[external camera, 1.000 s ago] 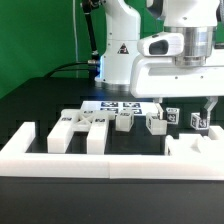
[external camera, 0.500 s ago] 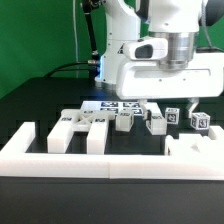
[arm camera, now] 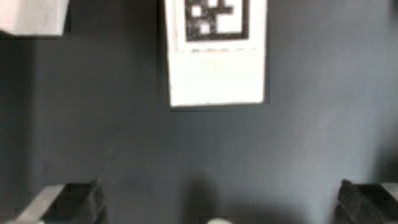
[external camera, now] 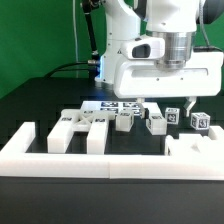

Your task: Assemble chair

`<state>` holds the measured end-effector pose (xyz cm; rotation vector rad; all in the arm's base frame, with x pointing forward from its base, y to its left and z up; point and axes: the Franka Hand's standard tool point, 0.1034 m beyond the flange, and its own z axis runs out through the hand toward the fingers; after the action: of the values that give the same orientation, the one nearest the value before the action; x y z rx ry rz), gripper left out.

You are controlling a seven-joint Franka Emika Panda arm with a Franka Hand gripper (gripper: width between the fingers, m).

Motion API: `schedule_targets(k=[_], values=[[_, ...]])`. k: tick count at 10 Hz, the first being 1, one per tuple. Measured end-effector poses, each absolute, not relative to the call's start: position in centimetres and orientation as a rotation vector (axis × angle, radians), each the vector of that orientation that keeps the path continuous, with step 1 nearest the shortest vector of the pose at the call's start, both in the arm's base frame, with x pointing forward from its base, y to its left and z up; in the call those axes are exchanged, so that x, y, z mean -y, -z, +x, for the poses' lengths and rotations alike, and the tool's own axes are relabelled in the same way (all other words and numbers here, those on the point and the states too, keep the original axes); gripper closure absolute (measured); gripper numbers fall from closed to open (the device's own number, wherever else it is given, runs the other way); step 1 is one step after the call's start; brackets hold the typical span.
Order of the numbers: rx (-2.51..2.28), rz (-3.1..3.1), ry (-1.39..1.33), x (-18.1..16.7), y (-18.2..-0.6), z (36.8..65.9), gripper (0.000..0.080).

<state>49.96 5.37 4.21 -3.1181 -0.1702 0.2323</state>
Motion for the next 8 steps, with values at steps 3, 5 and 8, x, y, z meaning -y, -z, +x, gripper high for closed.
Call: schedule_targets(k=[3,5,8], values=[[0.168,-3.086,-0.536,-5.3,-3.4,48.9,0.0150],[0.171,-3.036,-0.773,-5.3,-3.2,48.8,0.0150],[0.158,-2.932,-1.123,-5.0,-2.8,47.8,0.0150]])
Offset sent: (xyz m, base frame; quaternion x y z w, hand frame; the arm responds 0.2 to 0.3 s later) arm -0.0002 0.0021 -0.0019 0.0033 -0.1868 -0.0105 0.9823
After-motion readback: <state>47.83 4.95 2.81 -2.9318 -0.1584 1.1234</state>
